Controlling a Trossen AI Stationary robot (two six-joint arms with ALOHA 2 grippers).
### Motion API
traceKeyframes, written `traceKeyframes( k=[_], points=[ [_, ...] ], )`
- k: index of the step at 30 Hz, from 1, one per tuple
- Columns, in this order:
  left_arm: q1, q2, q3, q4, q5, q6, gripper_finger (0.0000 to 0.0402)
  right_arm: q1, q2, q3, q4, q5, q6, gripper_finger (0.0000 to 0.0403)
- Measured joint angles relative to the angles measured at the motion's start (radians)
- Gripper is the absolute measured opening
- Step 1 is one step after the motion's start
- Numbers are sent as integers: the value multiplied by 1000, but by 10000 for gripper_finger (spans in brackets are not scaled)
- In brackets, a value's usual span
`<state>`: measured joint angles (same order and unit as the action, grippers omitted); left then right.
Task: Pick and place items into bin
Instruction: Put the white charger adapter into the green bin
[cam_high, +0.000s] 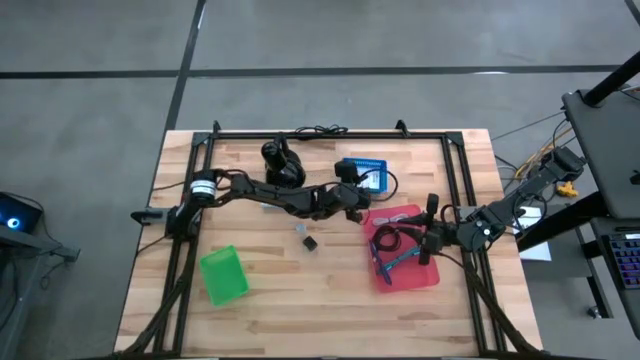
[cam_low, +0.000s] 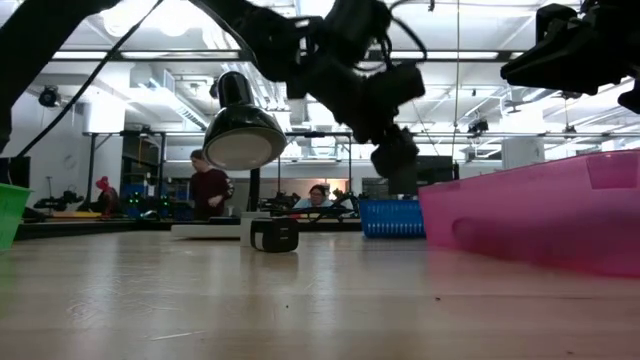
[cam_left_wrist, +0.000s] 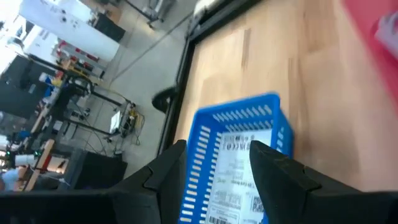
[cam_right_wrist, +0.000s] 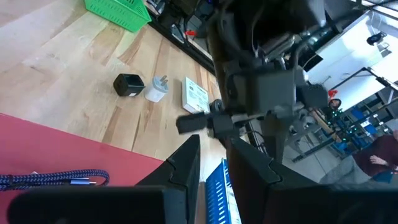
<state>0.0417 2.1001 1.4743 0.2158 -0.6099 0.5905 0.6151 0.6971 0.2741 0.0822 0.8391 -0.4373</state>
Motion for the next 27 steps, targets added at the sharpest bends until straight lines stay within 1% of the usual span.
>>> traceKeyframes(
  k=[10,14,17,25,27],
  points=[
    [-108,-14,-7,-32,-4,-7,160,0,0,0,0,0,0,68],
    [-152,-15,-5,-88,-46,-8,160,0,0,0,0,0,0,68],
    [-185,-16,-3,-112,-114,-7,160,0,0,0,0,0,0,68],
    [-270,-16,-7,-160,-363,-9,160,0,0,0,0,0,0,68],
    [-292,-17,-7,-158,-390,-13,160,0,0,0,0,0,0,68]
  ],
)
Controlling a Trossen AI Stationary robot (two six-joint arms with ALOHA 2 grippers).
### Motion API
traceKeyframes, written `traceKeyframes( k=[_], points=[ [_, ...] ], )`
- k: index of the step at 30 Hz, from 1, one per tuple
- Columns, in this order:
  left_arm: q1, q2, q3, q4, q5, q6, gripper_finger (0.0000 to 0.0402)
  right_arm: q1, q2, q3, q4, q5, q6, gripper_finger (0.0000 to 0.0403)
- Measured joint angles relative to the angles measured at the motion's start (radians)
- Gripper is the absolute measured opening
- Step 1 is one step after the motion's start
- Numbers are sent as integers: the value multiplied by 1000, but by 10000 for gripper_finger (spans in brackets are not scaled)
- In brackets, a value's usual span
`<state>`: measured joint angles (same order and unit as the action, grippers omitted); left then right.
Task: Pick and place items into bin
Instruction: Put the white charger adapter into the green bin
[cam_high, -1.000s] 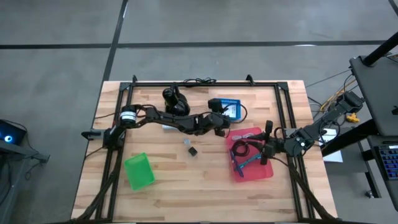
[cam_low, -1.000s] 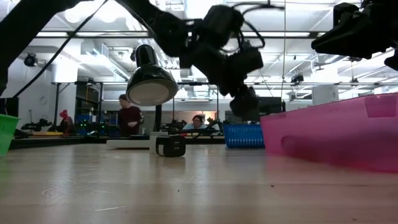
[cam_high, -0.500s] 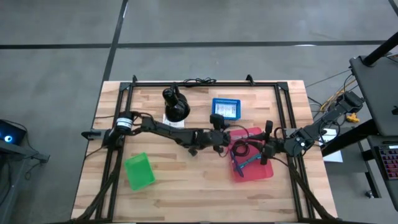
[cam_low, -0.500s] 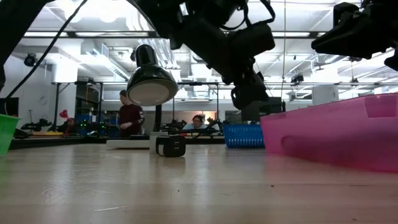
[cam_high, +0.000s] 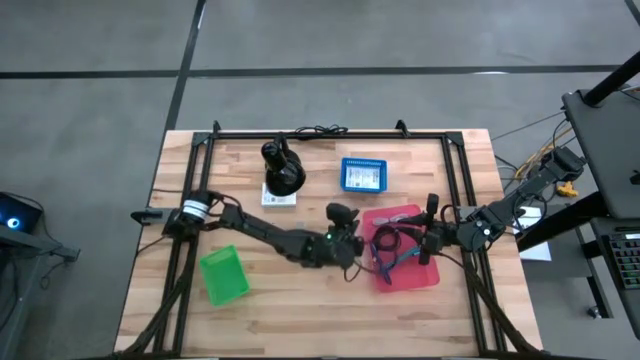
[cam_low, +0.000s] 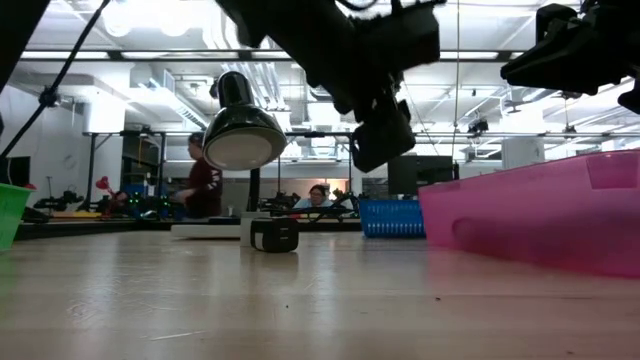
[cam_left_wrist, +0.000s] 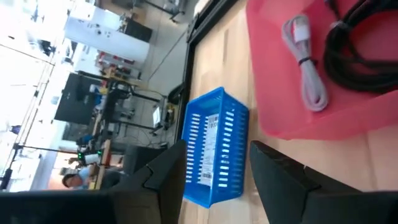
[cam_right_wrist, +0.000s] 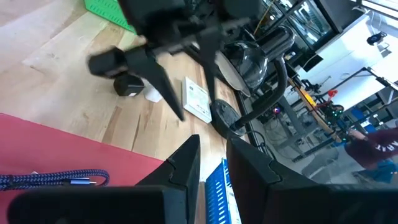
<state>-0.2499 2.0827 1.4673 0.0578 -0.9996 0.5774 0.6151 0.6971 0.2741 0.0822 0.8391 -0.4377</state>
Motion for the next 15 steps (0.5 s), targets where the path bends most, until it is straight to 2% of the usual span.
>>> traceKeyframes(
  k=[8,11,15],
  points=[
    [-42,-5,2,-9,-2,-184,160,0,0,0,0,0,0,68],
    [-46,-6,11,-96,8,-267,160,0,0,0,0,0,0,68],
    [-45,-28,26,-263,139,-442,160,0,0,0,0,0,0,68]
  ],
)
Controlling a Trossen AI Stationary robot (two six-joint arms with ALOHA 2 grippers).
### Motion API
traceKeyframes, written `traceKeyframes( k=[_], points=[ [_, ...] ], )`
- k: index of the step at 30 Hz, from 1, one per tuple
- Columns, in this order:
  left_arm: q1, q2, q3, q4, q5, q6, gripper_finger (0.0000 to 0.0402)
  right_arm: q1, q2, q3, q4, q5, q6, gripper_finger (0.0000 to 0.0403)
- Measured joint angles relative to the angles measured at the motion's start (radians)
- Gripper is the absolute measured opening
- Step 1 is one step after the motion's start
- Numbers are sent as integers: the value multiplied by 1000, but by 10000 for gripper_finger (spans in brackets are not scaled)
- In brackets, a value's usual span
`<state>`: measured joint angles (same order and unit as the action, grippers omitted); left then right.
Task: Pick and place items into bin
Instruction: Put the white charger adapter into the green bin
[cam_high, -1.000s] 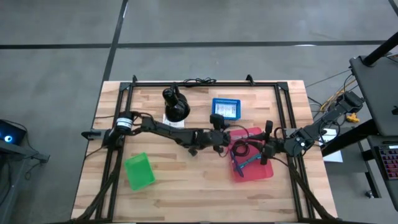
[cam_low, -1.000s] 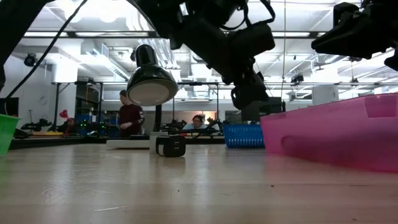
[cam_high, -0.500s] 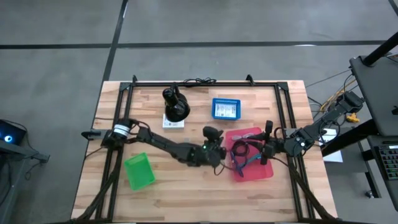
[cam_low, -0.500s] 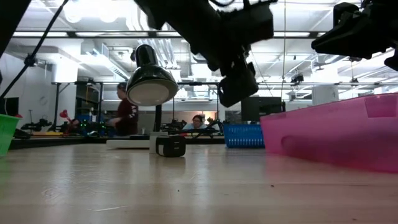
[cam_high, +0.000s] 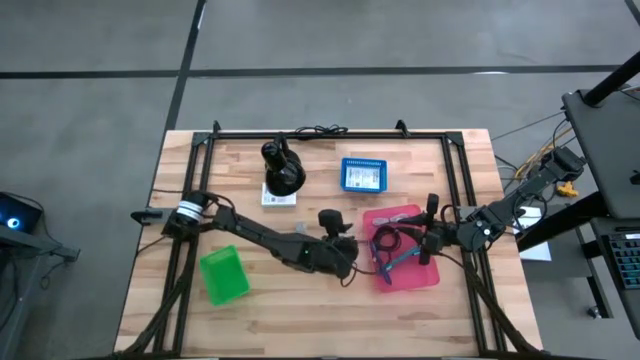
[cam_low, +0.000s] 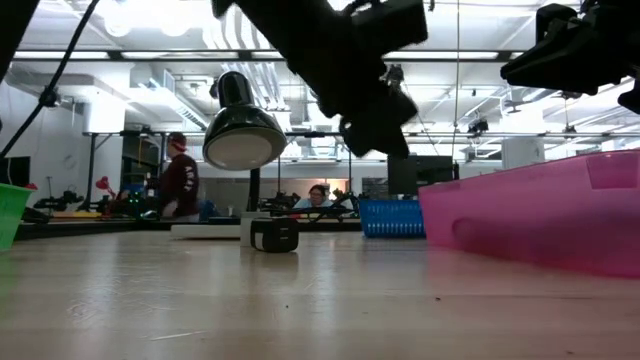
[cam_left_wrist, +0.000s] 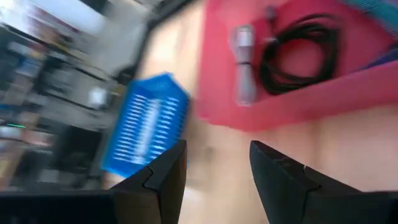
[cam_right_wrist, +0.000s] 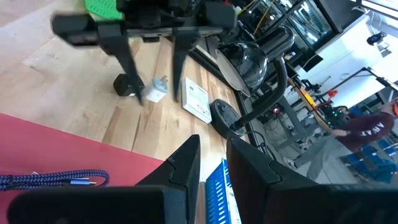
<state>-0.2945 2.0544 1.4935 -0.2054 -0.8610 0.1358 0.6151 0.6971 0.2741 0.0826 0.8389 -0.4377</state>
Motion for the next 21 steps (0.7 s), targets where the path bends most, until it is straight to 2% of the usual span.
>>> traceKeyframes(
  k=[3,8,12,15,21],
  points=[
    [6,-37,-2,-107,116,-126,160,0,0,0,0,0,0,68],
    [7,-109,-10,-265,187,-282,160,0,2,0,1,-1,0,68],
    [12,-160,-13,-403,324,-413,160,0,6,0,-1,-2,-4,68],
    [12,-184,-23,-513,338,-496,160,-1,6,0,1,-4,-4,68],
    [29,-197,-28,-637,336,-501,160,0,6,0,3,-5,-3,68]
  ],
)
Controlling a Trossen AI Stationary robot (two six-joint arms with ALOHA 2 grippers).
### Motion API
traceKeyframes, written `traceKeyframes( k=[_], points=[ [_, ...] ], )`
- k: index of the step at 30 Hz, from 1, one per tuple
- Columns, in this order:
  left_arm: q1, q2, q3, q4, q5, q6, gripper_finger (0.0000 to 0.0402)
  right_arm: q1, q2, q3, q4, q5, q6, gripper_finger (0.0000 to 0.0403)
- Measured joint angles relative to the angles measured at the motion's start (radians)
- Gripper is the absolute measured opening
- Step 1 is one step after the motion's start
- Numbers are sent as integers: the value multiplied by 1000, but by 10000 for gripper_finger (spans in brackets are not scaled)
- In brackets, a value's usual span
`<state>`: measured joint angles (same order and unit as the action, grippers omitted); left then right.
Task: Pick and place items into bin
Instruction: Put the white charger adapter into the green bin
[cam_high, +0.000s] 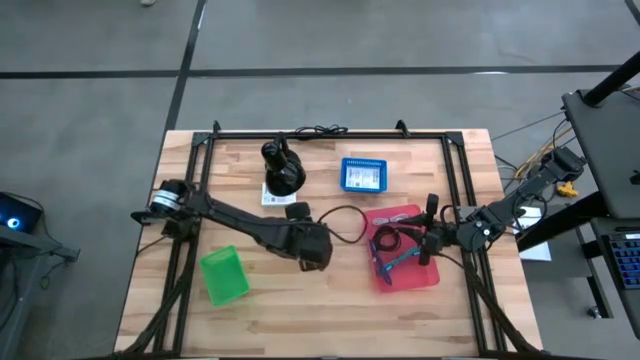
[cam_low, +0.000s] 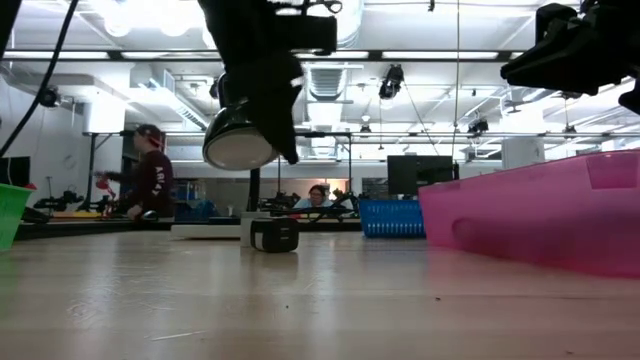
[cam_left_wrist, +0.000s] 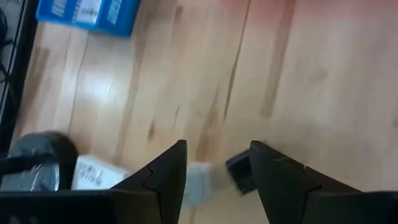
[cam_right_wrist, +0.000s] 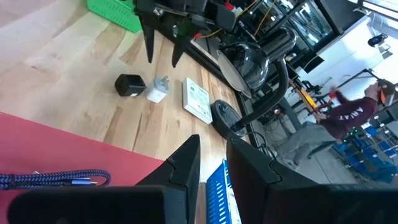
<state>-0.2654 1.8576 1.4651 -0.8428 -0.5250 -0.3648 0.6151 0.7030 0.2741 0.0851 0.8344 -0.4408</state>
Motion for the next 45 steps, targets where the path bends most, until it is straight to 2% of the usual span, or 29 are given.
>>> traceKeyframes(
  k=[6,17,36,45],
  points=[
    [21,4,-24,-64,7,12,160,0,0,0,0,0,0,68],
    [49,5,-119,-64,8,5,160,0,0,0,0,0,1,68],
    [122,5,-142,-49,99,6,160,0,0,0,0,0,-1,68],
    [129,5,-137,-49,107,36,160,0,0,0,0,0,-4,68]
  ],
)
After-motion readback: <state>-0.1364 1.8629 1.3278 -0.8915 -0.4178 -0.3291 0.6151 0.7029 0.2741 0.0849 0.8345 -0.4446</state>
